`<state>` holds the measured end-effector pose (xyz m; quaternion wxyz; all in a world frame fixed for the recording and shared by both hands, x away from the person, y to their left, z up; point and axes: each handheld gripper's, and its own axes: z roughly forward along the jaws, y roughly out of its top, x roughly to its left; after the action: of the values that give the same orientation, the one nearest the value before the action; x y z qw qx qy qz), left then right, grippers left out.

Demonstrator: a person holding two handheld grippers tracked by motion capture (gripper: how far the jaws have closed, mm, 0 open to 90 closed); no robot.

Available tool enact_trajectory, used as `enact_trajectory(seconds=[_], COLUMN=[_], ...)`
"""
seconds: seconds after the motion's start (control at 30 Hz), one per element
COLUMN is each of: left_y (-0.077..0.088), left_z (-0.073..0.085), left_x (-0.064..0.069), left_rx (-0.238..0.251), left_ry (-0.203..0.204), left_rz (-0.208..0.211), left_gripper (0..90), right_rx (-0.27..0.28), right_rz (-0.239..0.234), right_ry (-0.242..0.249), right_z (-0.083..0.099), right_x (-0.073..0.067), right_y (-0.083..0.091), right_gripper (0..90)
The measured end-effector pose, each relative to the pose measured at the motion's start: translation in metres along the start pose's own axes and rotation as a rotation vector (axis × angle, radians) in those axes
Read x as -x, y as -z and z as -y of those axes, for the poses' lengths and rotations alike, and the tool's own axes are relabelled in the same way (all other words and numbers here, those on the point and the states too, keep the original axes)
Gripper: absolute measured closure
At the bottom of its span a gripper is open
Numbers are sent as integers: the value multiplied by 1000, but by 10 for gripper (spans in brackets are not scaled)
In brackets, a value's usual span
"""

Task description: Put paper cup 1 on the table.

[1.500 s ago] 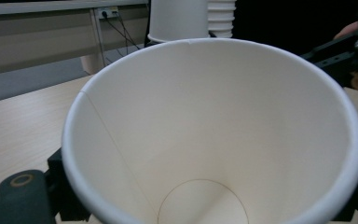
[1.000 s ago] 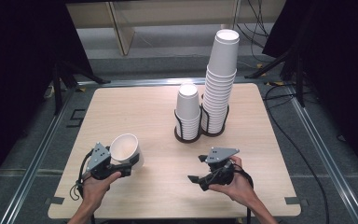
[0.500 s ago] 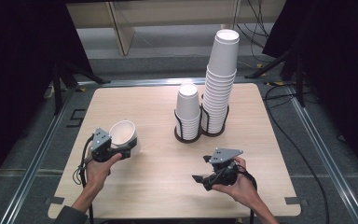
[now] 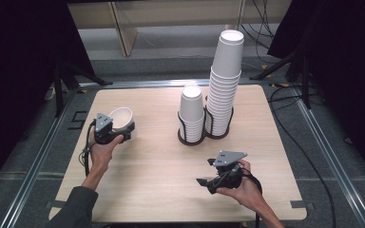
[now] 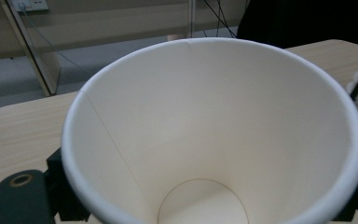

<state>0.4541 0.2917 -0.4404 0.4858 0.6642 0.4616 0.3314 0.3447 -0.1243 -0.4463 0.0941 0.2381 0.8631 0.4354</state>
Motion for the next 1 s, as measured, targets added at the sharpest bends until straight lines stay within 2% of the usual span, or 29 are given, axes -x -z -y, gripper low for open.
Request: enact_trajectory(seconds=[0.27, 0.3, 0.5, 0.73, 0.83, 0.87, 0.93, 1.0], left_y=[-26, -30, -44, -54, -58, -59, -61, -63], left_z=[-5, -4, 1, 1, 6, 7, 10, 14], left_x=[-4, -5, -8, -9, -9, -9, -8, -6], left_rx=[-27, -16, -46, -41, -48, -52, -54, -62], left_ry=[-21, -16, -15, -5, -4, -4, -22, -24], left_rz=[-39, -43, -73, -84, -87, -85, -84, -84], left_gripper=[133, 133, 133, 130, 126, 125, 122, 117], right_rx=[0, 0, 4, 15, 13, 6, 6, 12], right_rz=[-4, -6, -10, -7, -10, -13, -17, -9], right_ry=[-5, -9, -11, 1, -5, -29, -31, -6], right_z=[0, 0, 1, 1, 1, 1, 1, 1], right_x=[0, 0, 1, 2, 1, -1, -1, 1], right_y=[-1, -1, -1, -1, -1, 0, 0, -1], right_gripper=[191, 190, 188, 188, 189, 189, 189, 189])
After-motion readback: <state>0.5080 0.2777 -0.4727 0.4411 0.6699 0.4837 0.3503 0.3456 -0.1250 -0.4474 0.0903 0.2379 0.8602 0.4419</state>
